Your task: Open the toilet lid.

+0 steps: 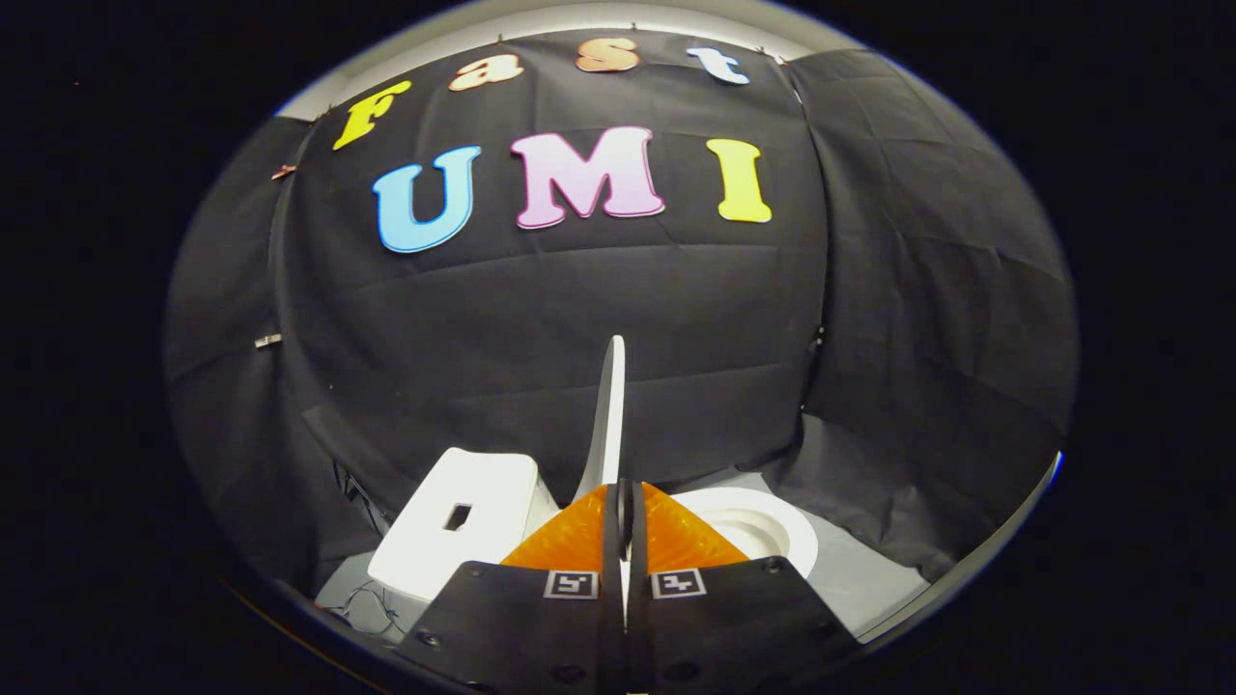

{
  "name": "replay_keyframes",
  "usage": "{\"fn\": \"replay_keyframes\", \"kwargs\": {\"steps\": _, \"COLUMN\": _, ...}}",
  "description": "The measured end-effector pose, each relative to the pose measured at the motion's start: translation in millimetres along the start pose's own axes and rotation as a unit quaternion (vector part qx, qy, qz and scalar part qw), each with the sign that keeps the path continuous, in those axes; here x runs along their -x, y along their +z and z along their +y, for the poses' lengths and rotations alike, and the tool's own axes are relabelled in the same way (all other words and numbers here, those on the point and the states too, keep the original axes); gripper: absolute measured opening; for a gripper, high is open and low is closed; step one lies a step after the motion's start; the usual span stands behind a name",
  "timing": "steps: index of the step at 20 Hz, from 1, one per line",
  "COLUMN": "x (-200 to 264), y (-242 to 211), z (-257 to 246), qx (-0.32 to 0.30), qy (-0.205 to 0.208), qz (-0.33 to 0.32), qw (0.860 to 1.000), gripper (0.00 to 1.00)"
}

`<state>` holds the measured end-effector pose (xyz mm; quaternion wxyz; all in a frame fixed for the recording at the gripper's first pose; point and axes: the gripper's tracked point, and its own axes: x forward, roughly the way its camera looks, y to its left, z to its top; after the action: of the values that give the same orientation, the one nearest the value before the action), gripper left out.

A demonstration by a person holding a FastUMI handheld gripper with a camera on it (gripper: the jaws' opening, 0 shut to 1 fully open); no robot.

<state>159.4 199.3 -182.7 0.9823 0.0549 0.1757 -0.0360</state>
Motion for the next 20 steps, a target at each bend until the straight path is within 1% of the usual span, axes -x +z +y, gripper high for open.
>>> {"fn": "replay_keyframes", "kwargs": {"steps": 6, "x": 5, "y": -5, "z": 79, "qx": 0.032, "qy": 0.035, "qz": -0.002, "qw": 0.999, "gripper": 0.06}}
{"fn": "replay_keyframes", "kwargs": {"steps": 14, "x": 10, "y": -28, "z": 162, "qx": 0.089, "qy": 0.073, "qz": 0.007, "qw": 0.993, "gripper": 0.06}}
{"fn": "replay_keyframes", "kwargs": {"steps": 18, "x": 10, "y": -32, "z": 177, "qx": 0.128, "qy": 0.065, "qz": 0.001, "qw": 0.990, "gripper": 0.06}}
{"fn": "replay_keyframes", "kwargs": {"steps": 20, "x": 10, "y": -31, "z": 172, "qx": 0.157, "qy": 0.050, "qz": -0.007, "qw": 0.986, "gripper": 0.06}}
